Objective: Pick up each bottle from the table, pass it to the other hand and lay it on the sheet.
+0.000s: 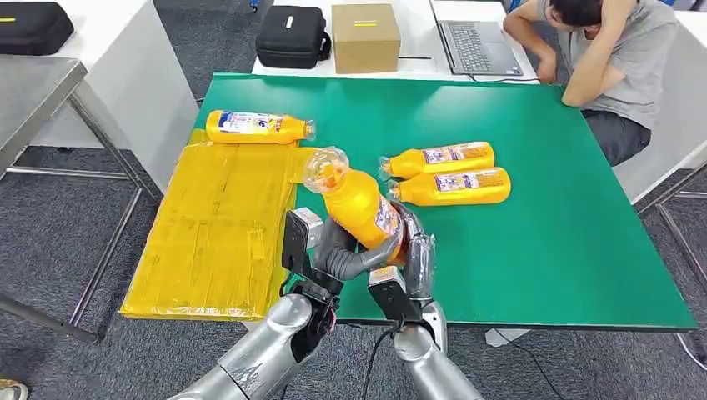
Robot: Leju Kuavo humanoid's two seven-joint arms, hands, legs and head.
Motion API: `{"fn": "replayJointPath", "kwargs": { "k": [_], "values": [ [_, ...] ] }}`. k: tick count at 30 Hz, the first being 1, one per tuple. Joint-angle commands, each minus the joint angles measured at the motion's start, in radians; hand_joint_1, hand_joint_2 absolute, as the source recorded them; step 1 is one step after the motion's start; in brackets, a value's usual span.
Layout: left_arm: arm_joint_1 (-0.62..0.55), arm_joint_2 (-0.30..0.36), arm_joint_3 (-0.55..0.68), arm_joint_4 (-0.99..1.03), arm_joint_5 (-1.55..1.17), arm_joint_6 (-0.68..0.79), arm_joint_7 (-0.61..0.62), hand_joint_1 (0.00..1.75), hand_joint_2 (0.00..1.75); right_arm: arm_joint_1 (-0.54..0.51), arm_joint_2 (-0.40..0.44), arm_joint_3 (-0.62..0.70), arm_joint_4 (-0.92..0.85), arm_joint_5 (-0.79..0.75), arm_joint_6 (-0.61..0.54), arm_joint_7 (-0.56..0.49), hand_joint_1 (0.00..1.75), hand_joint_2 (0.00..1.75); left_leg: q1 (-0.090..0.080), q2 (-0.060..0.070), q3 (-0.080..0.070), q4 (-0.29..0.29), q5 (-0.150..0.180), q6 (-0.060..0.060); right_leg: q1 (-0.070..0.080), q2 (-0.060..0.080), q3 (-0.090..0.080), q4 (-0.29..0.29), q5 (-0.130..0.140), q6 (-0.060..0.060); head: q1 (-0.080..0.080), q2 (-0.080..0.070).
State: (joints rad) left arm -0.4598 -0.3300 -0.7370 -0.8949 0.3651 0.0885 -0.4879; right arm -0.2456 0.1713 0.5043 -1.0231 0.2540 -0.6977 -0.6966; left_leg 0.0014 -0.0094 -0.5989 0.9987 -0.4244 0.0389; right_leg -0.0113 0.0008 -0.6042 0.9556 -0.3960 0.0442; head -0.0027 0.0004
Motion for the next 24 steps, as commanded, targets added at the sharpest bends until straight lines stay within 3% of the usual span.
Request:
{"fn": "replayJointPath", "kwargs": {
  "k": [1, 9, 21, 22, 23, 24],
  "values": [
    [-0.055, -0.002, -0.042, 0.061, -0.006, -0.003, 0.003, 0.00, 1.75, -0.048, 0.004, 0.098, 0.061, -0.002, 0.000, -0.002, 1.75, 1.75, 0.001, 0.001, 0.002, 0.000, -0.001, -0.001, 0.001, 0.001, 0.002, 0.000, -0.001, -0.001, 0.000, 0.000],
    [-0.055, -0.002, -0.042, 0.061, -0.006, -0.003, 0.003, 0.00, 1.75, -0.048, 0.004, 0.098, 0.061, -0.002, 0.000, -0.002, 1.75, 1.75, 0.000, 0.001, 0.002, 0.000, -0.001, -0.001, 0.000, 0.000, 0.002, 0.000, -0.001, -0.001, 0.000, 0.000],
    [-0.080, -0.011, -0.011, 0.070, -0.015, 0.051, -0.033, 0.00, 1.75, -0.113, -0.003, 0.254, 0.117, -0.112, 0.000, -0.002, 1.75, 1.75, 0.000, 0.002, 0.004, 0.001, -0.002, -0.002, 0.000, 0.001, 0.003, 0.001, -0.002, -0.002, 0.000, 0.000],
    [-0.079, -0.013, -0.005, 0.070, -0.010, 0.053, -0.038, 0.19, 1.75, -0.115, -0.007, 0.270, 0.120, -0.122, 0.000, -0.002, 1.75, 1.75, 0.000, 0.002, 0.003, 0.000, -0.002, -0.002, 0.001, 0.001, 0.003, 0.000, -0.001, -0.001, 0.000, 0.000],
    [-0.081, -0.011, -0.007, 0.069, -0.016, 0.058, -0.047, 1.75, 1.75, -0.116, -0.007, 0.273, 0.120, -0.122, 0.000, -0.002, 1.75, 1.75, 0.000, 0.002, 0.003, 0.000, -0.001, -0.001, 0.001, 0.001, 0.002, 0.000, -0.001, -0.001, 0.000, 0.000],
    [-0.078, -0.012, -0.001, 0.073, -0.025, 0.084, -0.069, 1.75, 1.75, -0.111, -0.008, 0.261, 0.118, -0.133, 0.000, -0.002, 1.75, 1.75, 0.000, 0.003, 0.005, 0.001, -0.003, -0.002, 0.001, 0.002, 0.004, 0.001, -0.002, -0.002, 0.000, 0.000]
  ]
}}
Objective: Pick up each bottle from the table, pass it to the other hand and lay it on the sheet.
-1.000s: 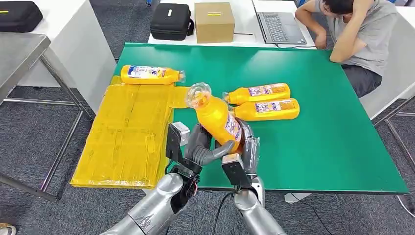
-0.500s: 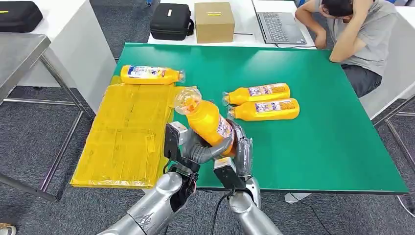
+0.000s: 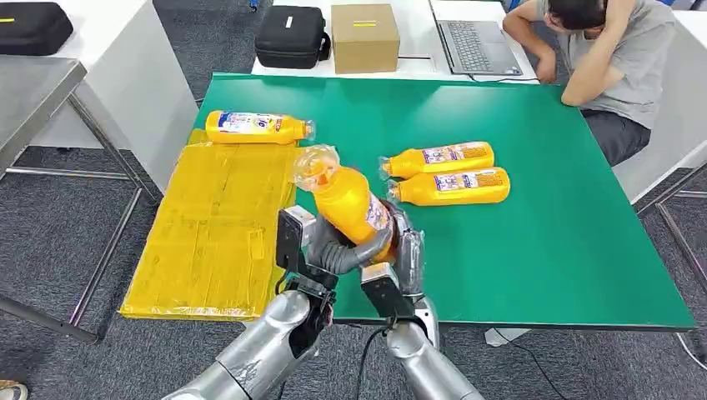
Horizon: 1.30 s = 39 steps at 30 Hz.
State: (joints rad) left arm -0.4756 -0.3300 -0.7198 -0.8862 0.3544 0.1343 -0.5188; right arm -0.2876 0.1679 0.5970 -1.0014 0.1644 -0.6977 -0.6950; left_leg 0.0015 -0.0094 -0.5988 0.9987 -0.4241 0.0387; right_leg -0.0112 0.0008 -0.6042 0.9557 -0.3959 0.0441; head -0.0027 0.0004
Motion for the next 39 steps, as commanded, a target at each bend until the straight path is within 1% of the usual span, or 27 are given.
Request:
{"fn": "replayJointPath", "kwargs": {
  "k": [1, 2, 4, 5, 6, 7, 8, 9, 12, 15, 20, 21, 22, 23, 26, 27, 29, 32, 33, 34, 35, 36, 37, 38, 39],
  "values": [
    [-0.060, -0.009, -0.018, 0.065, -0.013, 0.034, -0.040, 1.75, 1.75, -0.073, -0.004, 0.153, 0.105, -0.044, 0.000, -0.003, 1.75, 1.75, 0.000, 0.002, 0.004, 0.000, -0.002, -0.002, 0.001, 0.001, 0.003, 0.000, -0.001, -0.001, 0.000, 0.000],
    [-0.053, -0.006, -0.017, 0.061, -0.011, 0.029, -0.042, 1.75, 1.75, -0.081, 0.000, 0.131, 0.120, -0.036, 0.000, -0.003, 1.75, 1.75, 0.000, 0.001, 0.003, 0.000, -0.001, -0.002, 0.000, 0.000, 0.003, 0.000, -0.001, -0.001, 0.000, 0.000],
    [-0.040, -0.001, -0.017, 0.051, -0.013, 0.022, -0.046, 1.75, 1.75, -0.096, -0.003, 0.127, 0.140, -0.052, 0.000, -0.003, 1.75, 1.75, 0.000, 0.001, 0.003, 0.000, -0.001, -0.002, 0.000, 0.000, 0.003, 0.000, -0.001, -0.001, 0.000, 0.000],
    [-0.035, 0.003, -0.022, 0.045, -0.018, 0.018, -0.056, 1.75, 1.75, -0.101, -0.003, 0.134, 0.149, -0.059, 0.003, -0.003, 1.40, 1.75, 0.000, 0.001, 0.003, 0.000, -0.001, -0.001, 0.000, 0.001, 0.003, -0.001, -0.001, -0.001, 0.000, 0.000],
    [-0.031, 0.006, -0.023, 0.037, -0.025, 0.023, -0.071, 1.75, 1.75, -0.102, -0.004, 0.136, 0.149, -0.066, 0.002, -0.003, 0.37, 1.75, 0.000, 0.002, 0.005, 0.000, -0.002, -0.002, 0.000, 0.002, 0.004, 0.000, -0.002, -0.001, 0.000, 0.000],
    [-0.026, 0.008, -0.024, 0.030, -0.029, 0.025, -0.075, 1.75, 1.75, -0.104, -0.003, 0.135, 0.156, -0.072, 0.000, -0.003, 0.00, 1.75, 0.000, 0.002, 0.005, -0.001, -0.002, -0.002, 0.000, 0.001, 0.004, 0.000, -0.002, -0.001, 0.000, 0.000],
    [-0.024, 0.010, -0.024, 0.025, -0.035, 0.032, -0.075, 1.75, 1.75, -0.106, -0.001, 0.131, 0.158, -0.068, 0.000, -0.003, 0.00, 1.75, 0.000, 0.001, 0.003, 0.000, -0.001, -0.002, 0.001, 0.001, 0.003, -0.001, -0.001, -0.001, 0.000, 0.000],
    [-0.024, 0.010, -0.024, 0.022, -0.039, 0.038, -0.076, 1.75, 1.75, -0.105, 0.001, 0.127, 0.157, -0.065, 0.000, -0.003, 0.00, 1.75, 0.000, 0.002, 0.006, 0.000, -0.002, -0.002, 0.000, 0.001, 0.005, 0.000, -0.002, -0.002, 0.000, 0.000],
    [-0.026, 0.013, -0.023, 0.022, -0.047, 0.044, -0.074, 1.75, 1.75, -0.107, 0.009, 0.116, 0.170, -0.069, 0.000, -0.003, 0.00, 1.75, 0.000, 0.001, 0.002, -0.001, 0.000, -0.001, 0.000, 0.001, 0.001, 0.000, 0.000, -0.001, -0.001, 0.000],
    [-0.029, 0.015, -0.024, 0.032, -0.057, 0.053, -0.078, 1.75, 1.75, -0.105, 0.004, 0.107, 0.163, -0.068, 0.000, -0.003, 0.00, 1.75, 0.000, 0.001, 0.005, 0.000, -0.002, -0.002, 0.000, 0.001, 0.004, 0.000, -0.002, -0.002, 0.000, 0.000],
    [-0.030, 0.021, -0.023, 0.037, -0.062, 0.059, -0.084, 1.75, 1.75, -0.103, 0.002, 0.109, 0.159, -0.068, 0.000, -0.003, 0.00, 1.75, 0.000, 0.001, 0.003, 0.000, -0.001, -0.002, 0.000, 0.000, 0.002, 0.000, -0.001, -0.001, 0.000, 0.000],
    [-0.030, 0.021, -0.023, 0.037, -0.062, 0.059, -0.084, 1.75, 1.75, -0.103, 0.002, 0.109, 0.159, -0.068, 0.000, -0.003, 0.00, 1.75, 0.000, 0.001, 0.005, 0.000, -0.002, -0.002, 0.000, 0.001, 0.004, 0.000, -0.002, -0.002, 0.000, 0.000],
    [-0.030, 0.021, -0.023, 0.037, -0.062, 0.059, -0.084, 1.75, 1.75, -0.103, 0.002, 0.109, 0.159, -0.068, 0.000, -0.003, 0.00, 1.75, 0.000, 0.001, 0.003, 0.000, -0.001, -0.002, 0.000, 0.000, 0.003, 0.000, -0.001, -0.001, 0.000, 0.000],
    [-0.030, 0.021, -0.023, 0.037, -0.062, 0.059, -0.084, 1.75, 1.75, -0.103, 0.002, 0.109, 0.159, -0.068, 0.000, -0.003, 0.00, 1.75, 0.000, 0.002, 0.005, 0.000, -0.002, -0.002, 0.000, 0.001, 0.005, 0.000, -0.002, -0.002, 0.000, 0.000],
    [-0.030, 0.021, -0.023, 0.037, -0.062, 0.059, -0.084, 1.75, 1.75, -0.103, 0.002, 0.109, 0.159, -0.068, 0.000, -0.003, 0.00, 1.75, 0.000, 0.001, 0.002, 0.000, -0.001, -0.001, 0.000, 0.000, 0.002, 0.000, -0.001, -0.001, 0.000, 0.000],
    [-0.030, 0.021, -0.023, 0.037, -0.062, 0.059, -0.084, 1.75, 1.75, -0.103, 0.002, 0.109, 0.159, -0.068, 0.000, -0.003, 0.00, 1.75, 0.000, 0.001, 0.005, 0.000, -0.002, -0.002, 0.000, 0.001, 0.004, 0.000, -0.002, -0.002, 0.000, 0.000],
    [-0.030, 0.021, -0.023, 0.037, -0.062, 0.059, -0.084, 1.75, 1.75, -0.103, 0.002, 0.109, 0.159, -0.068, 0.000, -0.003, 0.00, 1.75, 0.000, 0.001, 0.002, 0.000, 0.000, -0.001, 0.000, 0.000, 0.001, -0.001, 0.000, -0.001, 0.000, 0.000],
    [-0.033, 0.037, -0.018, 0.047, -0.086, 0.097, -0.097, 1.75, 1.75, -0.104, 0.007, 0.088, 0.171, -0.061, 0.000, -0.003, 0.00, 1.75, 0.000, 0.002, 0.006, 0.000, -0.002, -0.003, 0.000, 0.001, 0.005, 0.000, -0.002, -0.002, 0.000, 0.000],
    [-0.033, 0.037, -0.018, 0.047, -0.086, 0.097, -0.097, 1.75, 1.75, -0.104, 0.007, 0.088, 0.171, -0.061, 0.000, -0.003, 0.00, 1.75, 0.000, 0.001, 0.001, -0.001, 0.000, -0.001, 0.000, 0.000, 0.001, -0.001, 0.000, -0.001, 0.000, 0.000],
    [-0.033, 0.037, -0.018, 0.047, -0.086, 0.097, -0.097, 1.75, 1.75, -0.104, 0.007, 0.088, 0.171, -0.061, 0.000, -0.003, 0.00, 1.75, 0.000, 0.002, 0.008, 0.000, -0.003, -0.003, 0.000, 0.002, 0.006, 0.001, -0.003, -0.003, 0.000, 0.000],
    [-0.038, 0.043, 0.004, 0.059, -0.101, 0.115, -0.095, 1.75, 1.75, -0.098, 0.015, 0.095, 0.211, -0.056, 0.000, -0.003, 0.00, 1.75, 0.000, 0.002, 0.004, -0.001, -0.001, -0.002, 0.000, 0.001, 0.003, 0.000, -0.001, -0.001, 0.000, 0.000],
    [-0.041, 0.046, 0.017, 0.068, -0.108, 0.135, -0.092, 1.75, 1.75, -0.041, 0.038, 0.041, 0.195, 0.022, 0.000, -0.003, 0.00, 1.75, 0.000, 0.001, 0.003, -0.001, -0.001, -0.001, 0.000, 0.001, 0.002, -0.001, -0.001, -0.001, 0.000, 0.000],
    [-0.052, 0.051, 0.046, 0.092, -0.115, 0.178, -0.073, 1.75, 1.75, 0.008, 0.054, 0.002, 0.154, 0.050, 0.000, -0.003, 0.00, 1.75, 0.000, 0.002, 0.007, -0.001, -0.002, -0.003, 0.000, 0.001, 0.006, -0.001, -0.002, -0.002, 0.000, 0.000],
    [-0.061, 0.065, 0.057, 0.109, -0.117, 0.180, -0.077, 1.75, 1.75, 0.025, 0.046, -0.001, 0.135, 0.047, 0.000, -0.003, 0.00, 1.75, 0.001, 0.000, 0.007, -0.002, -0.001, -0.003, 0.001, -0.001, 0.006, -0.002, -0.002, -0.002, 0.000, 0.000],
    [-0.073, 0.069, 0.066, 0.140, -0.150, 0.231, -0.097, 1.75, 1.75, 0.034, 0.045, -0.014, 0.127, 0.041, 0.000, -0.003, 0.00, 1.75, 0.001, 0.000, 0.004, -0.002, 0.000, -0.002, 0.001, 0.000, 0.004, -0.002, -0.001, -0.001, 0.000, 0.000]
  ]
}}
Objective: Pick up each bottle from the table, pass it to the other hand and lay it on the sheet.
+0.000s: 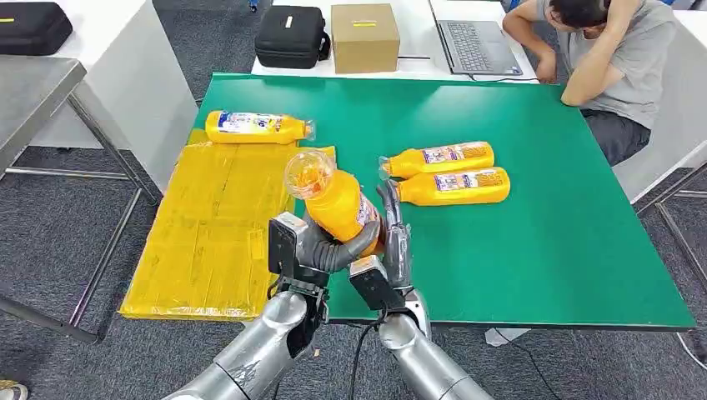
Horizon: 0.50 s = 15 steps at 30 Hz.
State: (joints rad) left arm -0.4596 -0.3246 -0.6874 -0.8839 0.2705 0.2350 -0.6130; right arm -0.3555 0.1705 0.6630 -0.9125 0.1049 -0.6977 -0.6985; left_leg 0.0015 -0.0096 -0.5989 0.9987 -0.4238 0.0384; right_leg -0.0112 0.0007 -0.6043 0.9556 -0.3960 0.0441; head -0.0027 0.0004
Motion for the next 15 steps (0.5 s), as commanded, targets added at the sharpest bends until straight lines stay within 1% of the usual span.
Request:
{"fn": "replayJointPath", "kwargs": {
  "k": [1, 2, 3, 4, 5, 6, 8, 9, 12, 13, 15],
  "values": [
    [-0.110, 0.080, 0.038, 0.194, -0.144, 0.254, -0.035, 1.75, 1.75, 0.111, 0.039, -0.101, 0.029, 0.097, 0.000, 0.000, 0.00, 1.75, 0.001, 0.000, 0.009, -0.003, -0.002, -0.003, 0.001, -0.001, 0.008, -0.002, -0.002, -0.002, 0.000, 0.000],
    [-0.110, 0.080, 0.038, 0.194, -0.144, 0.254, -0.035, 1.75, 1.75, 0.111, 0.039, -0.101, 0.029, 0.097, 0.000, 0.000, 0.00, 1.75, 0.001, 0.001, 0.008, -0.002, -0.002, -0.002, 0.001, 0.000, 0.007, -0.002, -0.002, -0.002, 0.000, 0.000],
    [-0.125, 0.105, 0.060, 0.251, -0.188, 0.336, -0.055, 1.75, 1.75, 0.115, 0.030, -0.115, 0.022, 0.083, 0.000, 0.000, 0.00, 1.75, 0.001, 0.001, 0.006, -0.002, -0.001, -0.002, 0.001, 0.000, 0.005, -0.001, -0.001, -0.002, 0.000, 0.000],
    [-0.127, 0.125, 0.077, 0.270, -0.191, 0.346, -0.067, 1.75, 1.75, 0.119, 0.023, -0.120, 0.017, 0.079, 0.000, 0.000, 0.00, 1.75, 0.000, 0.002, 0.004, -0.002, -0.001, -0.002, 0.000, 0.001, 0.004, -0.001, -0.001, -0.001, 0.000, 0.000],
    [-0.129, 0.127, 0.093, 0.285, -0.193, 0.357, -0.074, 1.75, 1.75, 0.123, 0.021, -0.128, 0.016, 0.079, 0.000, 0.000, 0.00, 1.75, 0.000, 0.002, 0.004, -0.002, -0.001, -0.001, 0.000, 0.001, 0.003, -0.001, 0.000, -0.001, 0.000, 0.000],
    [-0.129, 0.145, 0.116, 0.305, -0.190, 0.361, -0.080, 1.75, 1.75, 0.130, 0.015, -0.134, 0.009, 0.076, 0.000, 0.000, 0.00, 1.75, 0.001, 0.003, 0.006, -0.002, -0.001, -0.002, 0.001, 0.003, 0.005, -0.001, -0.001, -0.002, 0.000, 0.000],
    [-0.129, 0.159, 0.147, 0.321, -0.177, 0.364, -0.083, 1.75, 1.75, 0.143, 0.007, -0.134, -0.004, 0.073, 0.000, 0.000, 0.00, 1.75, 0.000, 0.003, 0.004, -0.002, -0.001, -0.001, 0.000, 0.003, 0.003, -0.001, 0.000, -0.001, 0.000, 0.000],
    [-0.129, 0.165, 0.162, 0.324, -0.164, 0.352, -0.085, 1.75, 1.75, 0.150, 0.002, -0.130, -0.010, 0.073, 0.000, 0.000, 0.00, 1.75, 0.000, 0.004, 0.007, -0.002, -0.001, -0.002, 0.000, 0.003, 0.005, -0.001, -0.001, -0.002, 0.000, 0.000],
    [-0.136, 0.158, 0.184, 0.338, -0.147, 0.322, -0.085, 1.75, 1.75, 0.161, -0.001, -0.129, -0.011, 0.073, 0.000, 0.000, 0.00, 1.75, 0.001, 0.002, 0.003, -0.001, 0.000, -0.001, 0.000, 0.001, 0.002, -0.001, 0.000, -0.001, 0.000, 0.000],
    [-0.135, 0.153, 0.193, 0.340, -0.138, 0.313, -0.085, 1.75, 1.75, 0.161, -0.001, -0.124, -0.007, 0.070, 0.000, 0.000, 0.00, 1.75, 0.001, 0.002, 0.005, -0.001, -0.001, -0.002, 0.001, 0.001, 0.004, 0.000, -0.001, -0.002, 0.000, 0.000],
    [-0.133, 0.143, 0.218, 0.334, -0.113, 0.282, -0.085, 1.75, 1.75, 0.160, 0.001, -0.114, -0.001, 0.061, 0.000, 0.000, 0.00, 1.75, 0.001, 0.002, 0.003, -0.001, -0.001, -0.001, 0.001, 0.001, 0.002, -0.001, -0.001, -0.001, 0.000, 0.000]
  ]
}}
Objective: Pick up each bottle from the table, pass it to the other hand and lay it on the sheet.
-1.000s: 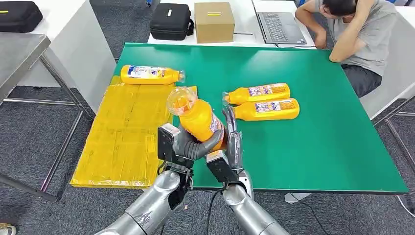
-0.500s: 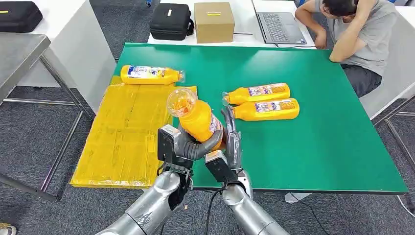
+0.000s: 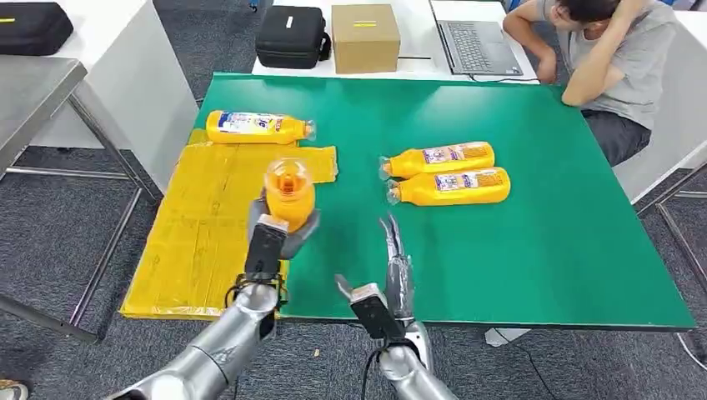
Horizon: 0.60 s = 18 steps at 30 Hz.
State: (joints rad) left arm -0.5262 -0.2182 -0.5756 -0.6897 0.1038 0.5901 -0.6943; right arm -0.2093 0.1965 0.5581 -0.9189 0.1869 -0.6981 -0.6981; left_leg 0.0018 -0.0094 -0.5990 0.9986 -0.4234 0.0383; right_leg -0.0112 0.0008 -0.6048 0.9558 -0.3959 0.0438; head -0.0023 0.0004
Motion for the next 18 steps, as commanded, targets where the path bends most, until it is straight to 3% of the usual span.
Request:
{"fn": "replayJointPath", "kwargs": {
  "k": [1, 14, 17, 18],
  "values": [
    [-0.066, 0.037, 0.107, 0.140, 0.054, -0.074, -0.004, 1.75, 1.75, 0.014, -0.025, -0.009, 0.005, -0.021, 0.000, 0.000, 0.00, 1.75, 0.000, 0.002, 0.005, 0.000, -0.002, -0.002, 0.001, 0.001, 0.004, 0.000, -0.002, -0.001, 0.000, 0.000],
    [-0.068, 0.038, 0.118, 0.139, 0.048, -0.068, -0.004, 1.75, 1.75, 0.005, -0.019, -0.001, 0.011, -0.027, 0.000, 0.000, 0.00, 1.75, 0.000, 0.001, 0.004, 0.000, -0.002, -0.002, 0.001, 0.000, 0.004, 0.000, -0.002, -0.002, 0.000, 0.000],
    [-0.080, 0.060, 0.052, 0.158, -0.099, 0.092, -0.004, 1.75, 1.75, -0.002, -0.017, 0.004, 0.021, -0.033, 0.000, 0.000, 0.00, 1.75, 0.000, 0.001, 0.004, 0.000, -0.002, -0.002, 0.000, 0.001, 0.004, 0.000, -0.002, -0.001, 0.000, 0.000],
    [-0.041, 0.039, 0.364, 0.095, -0.493, 0.108, 0.031, 1.75, 1.75, -0.002, -0.017, 0.011, 0.023, -0.035, 0.000, 0.000, 0.00, 1.75, 0.000, 0.002, 0.005, 0.000, -0.003, -0.002, 0.001, 0.001, 0.005, 0.001, -0.003, -0.002, 0.000, 0.000]
  ]
}}
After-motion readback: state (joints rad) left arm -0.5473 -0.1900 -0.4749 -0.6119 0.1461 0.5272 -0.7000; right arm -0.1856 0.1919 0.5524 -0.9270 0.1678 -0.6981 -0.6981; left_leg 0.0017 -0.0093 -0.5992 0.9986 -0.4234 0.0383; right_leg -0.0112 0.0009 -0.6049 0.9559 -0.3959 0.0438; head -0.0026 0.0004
